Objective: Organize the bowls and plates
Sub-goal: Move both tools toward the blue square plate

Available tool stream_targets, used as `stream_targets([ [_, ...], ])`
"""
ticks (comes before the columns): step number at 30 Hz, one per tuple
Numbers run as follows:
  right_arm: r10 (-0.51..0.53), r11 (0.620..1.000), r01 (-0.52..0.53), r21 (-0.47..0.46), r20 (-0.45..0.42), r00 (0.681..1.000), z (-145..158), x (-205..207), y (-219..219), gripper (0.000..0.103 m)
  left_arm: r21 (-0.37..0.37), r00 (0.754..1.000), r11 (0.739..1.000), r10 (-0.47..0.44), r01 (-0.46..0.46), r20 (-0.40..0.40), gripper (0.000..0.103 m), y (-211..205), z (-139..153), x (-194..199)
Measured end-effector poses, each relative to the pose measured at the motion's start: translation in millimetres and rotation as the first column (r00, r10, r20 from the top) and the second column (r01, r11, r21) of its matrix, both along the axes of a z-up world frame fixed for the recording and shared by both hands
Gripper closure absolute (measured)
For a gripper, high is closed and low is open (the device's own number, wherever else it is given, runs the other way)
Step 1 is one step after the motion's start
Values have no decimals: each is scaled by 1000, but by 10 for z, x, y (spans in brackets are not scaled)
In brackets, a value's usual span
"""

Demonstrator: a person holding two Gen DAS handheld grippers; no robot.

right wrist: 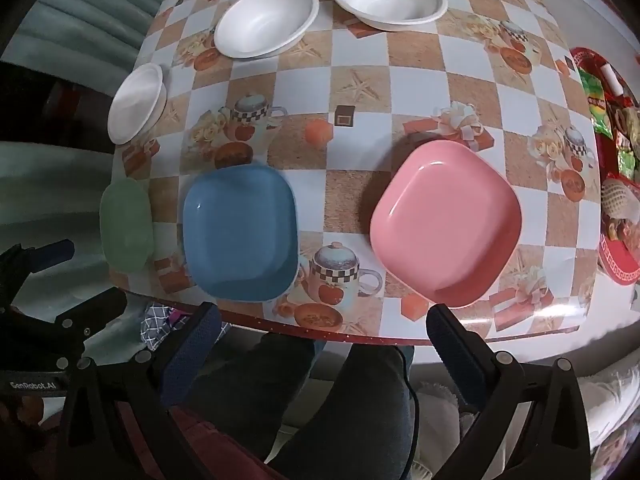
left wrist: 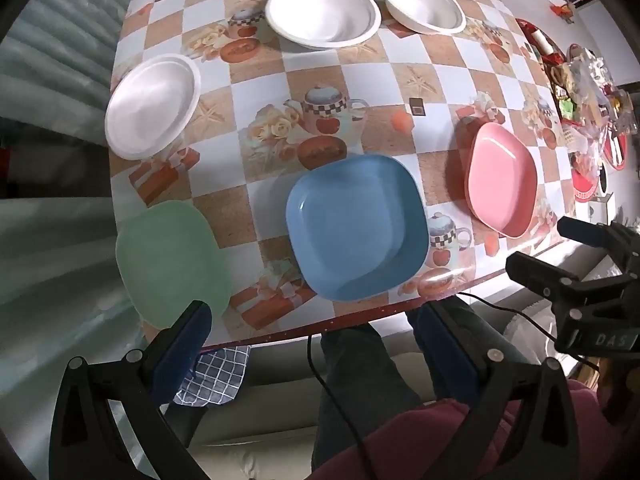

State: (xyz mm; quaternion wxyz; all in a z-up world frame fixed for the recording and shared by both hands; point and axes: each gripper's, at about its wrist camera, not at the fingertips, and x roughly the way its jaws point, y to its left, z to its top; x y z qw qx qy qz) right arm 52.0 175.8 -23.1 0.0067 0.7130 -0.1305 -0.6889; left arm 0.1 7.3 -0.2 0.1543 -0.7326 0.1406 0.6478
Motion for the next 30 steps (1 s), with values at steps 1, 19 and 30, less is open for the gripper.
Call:
stream_targets([
  [1,-4,1000,4,0,2,1000,-7,6,13,0,1,1000,1000,-1,1,-1,0,-11,-4,-7],
  [19,41,999,-40,-18,32,999,-164,22,-44,0,-20,998,998,54,-55,-43,0,-135,-99,9],
  [30,71,997,-69,-29,76,995,-263,14,-100,0,-20,994,996,87,-86,72,0,-205,-206,16],
])
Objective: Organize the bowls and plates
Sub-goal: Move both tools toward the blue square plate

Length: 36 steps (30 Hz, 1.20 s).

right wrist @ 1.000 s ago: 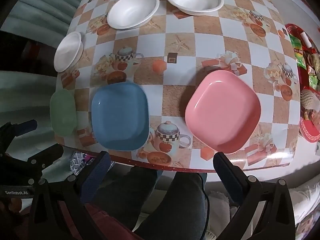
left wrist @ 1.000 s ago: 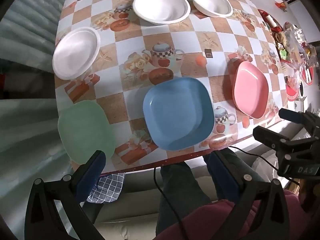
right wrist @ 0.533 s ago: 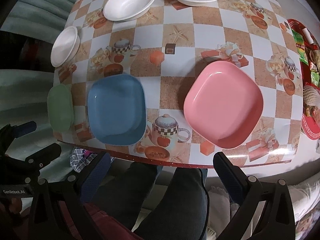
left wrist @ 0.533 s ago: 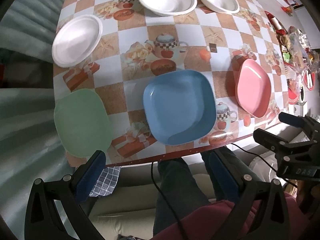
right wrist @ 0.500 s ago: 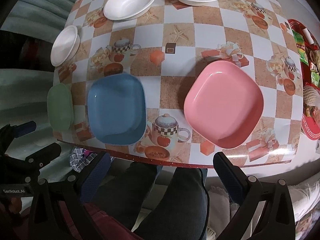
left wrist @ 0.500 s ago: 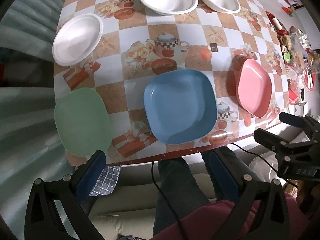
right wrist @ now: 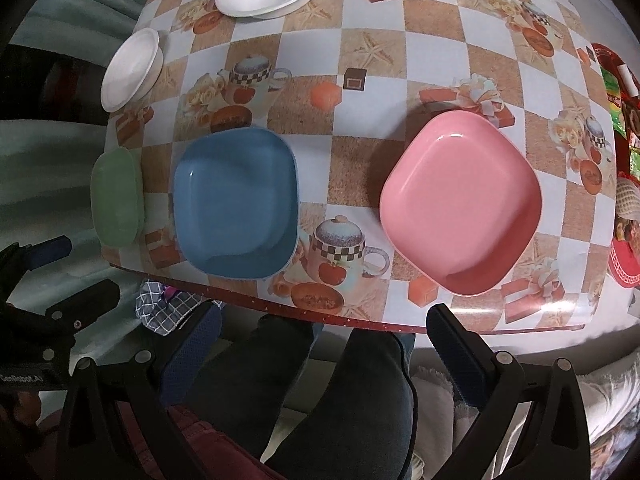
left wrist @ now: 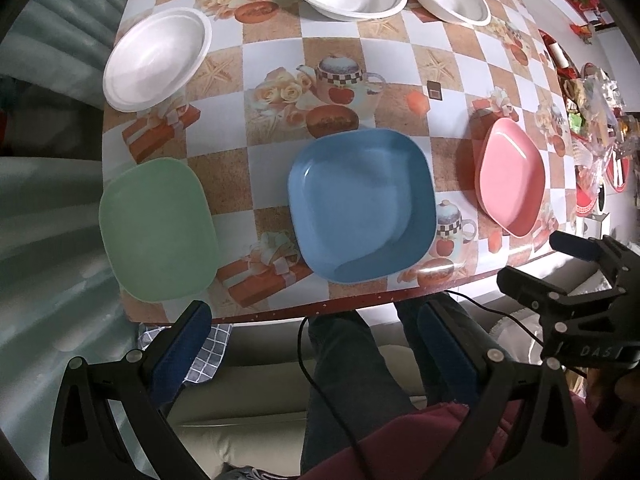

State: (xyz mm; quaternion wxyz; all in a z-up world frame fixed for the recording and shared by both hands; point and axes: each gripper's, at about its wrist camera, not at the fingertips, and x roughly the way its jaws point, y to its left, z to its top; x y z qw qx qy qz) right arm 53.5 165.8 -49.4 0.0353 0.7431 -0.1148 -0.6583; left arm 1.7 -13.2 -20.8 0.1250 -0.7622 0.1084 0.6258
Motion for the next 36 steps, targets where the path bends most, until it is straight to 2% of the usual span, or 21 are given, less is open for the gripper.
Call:
stream_targets([
  [5,1,1000,-1,-10,-3,1000,-57,-12,11,0,-21,1000,1000,-4,4,5,0,-3,-40,-29],
  [9,-7,1000,8,-23,13,1000,-128,-14,48,0,-13,1000,1000,-11,11,-27,0,18,-101,-57],
  [16,-17,999,18,-31,29,999,-262,-31,85,0,-10,999,999,-33,33,-37,0,88,-270,-47],
  [23,13,1000,-12,-22,60,998,-361,-16,24,0,-5,1000,1000,-22,22,-13,0,140,-406,4],
  [36,3,1000,-2,-17,95,996,-433,36,41,0,-5,1000,1000,4,-4,11,0,153,-500,38],
])
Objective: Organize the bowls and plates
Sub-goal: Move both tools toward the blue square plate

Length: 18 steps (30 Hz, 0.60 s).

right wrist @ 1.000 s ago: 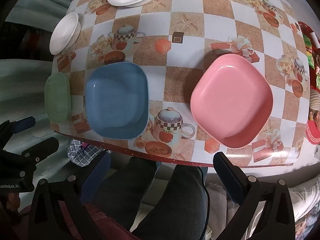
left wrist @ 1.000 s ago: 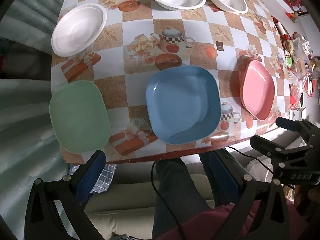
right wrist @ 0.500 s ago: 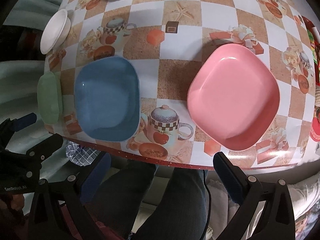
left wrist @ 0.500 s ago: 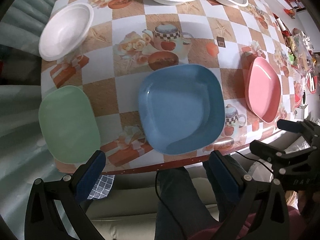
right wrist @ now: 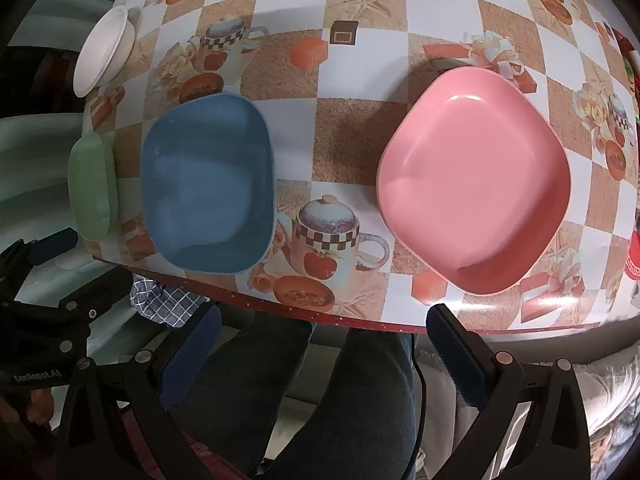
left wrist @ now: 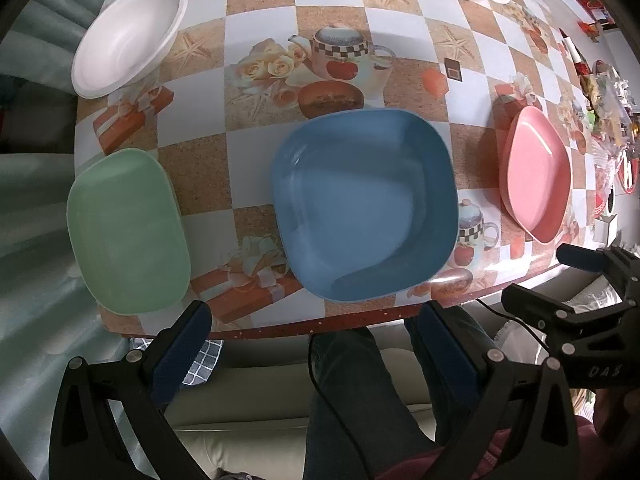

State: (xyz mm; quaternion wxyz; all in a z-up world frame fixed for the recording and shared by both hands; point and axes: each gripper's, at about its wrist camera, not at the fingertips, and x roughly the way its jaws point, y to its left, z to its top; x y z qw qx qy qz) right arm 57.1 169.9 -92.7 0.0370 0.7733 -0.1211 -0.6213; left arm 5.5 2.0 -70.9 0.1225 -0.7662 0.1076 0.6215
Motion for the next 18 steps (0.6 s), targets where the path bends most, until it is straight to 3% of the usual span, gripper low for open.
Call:
stream_targets([
  [18,-4,1000,4,-4,31,1000,-74,11,-5,0,-12,1000,1000,5,-5,24,0,-26,-120,28],
])
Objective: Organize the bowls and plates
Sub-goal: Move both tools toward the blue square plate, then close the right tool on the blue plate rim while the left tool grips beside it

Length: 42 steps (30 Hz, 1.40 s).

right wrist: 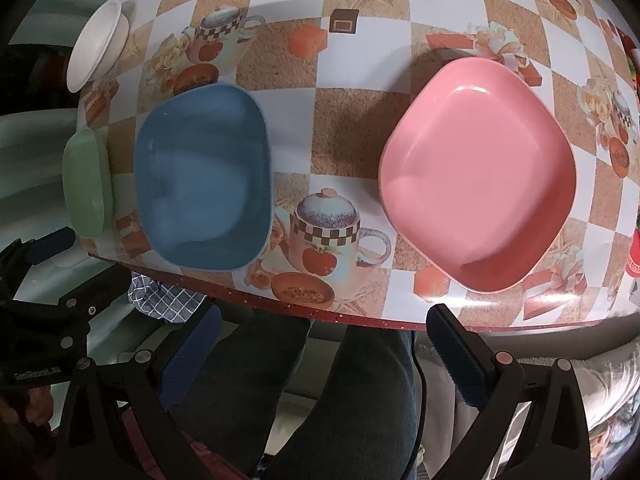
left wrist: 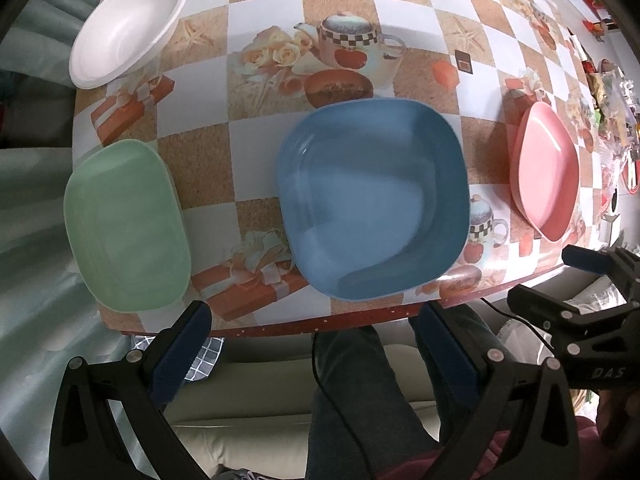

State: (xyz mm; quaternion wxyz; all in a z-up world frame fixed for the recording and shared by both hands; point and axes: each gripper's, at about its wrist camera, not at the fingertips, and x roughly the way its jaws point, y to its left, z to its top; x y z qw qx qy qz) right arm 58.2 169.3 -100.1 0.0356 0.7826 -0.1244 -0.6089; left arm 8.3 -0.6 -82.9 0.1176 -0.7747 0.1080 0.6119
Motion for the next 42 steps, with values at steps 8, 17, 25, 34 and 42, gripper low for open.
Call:
stream_targets([
  [8,-29,1000,29,-3,4,1000,-27,-20,36,0,-19,1000,1000,-6,6,-11,0,5,-78,-43],
  [17,-101,993,102,-61,20,995,-201,-252,-16,0,-25,999,1000,4,-5,-34,0,28,-292,-139],
  [25,-188,975,189,-116,14,982,-364,-416,2,0,1,997,1000,-2,2,-83,0,71,-374,-190],
  [34,-158,985,155,-80,-39,987,-478,-575,-122,0,11,995,1000,18,-17,-93,1,121,-572,-239],
  [42,-113,993,112,-25,-74,991,-556,-629,-312,7,21,997,999,44,-43,-64,14,101,-844,-288],
])
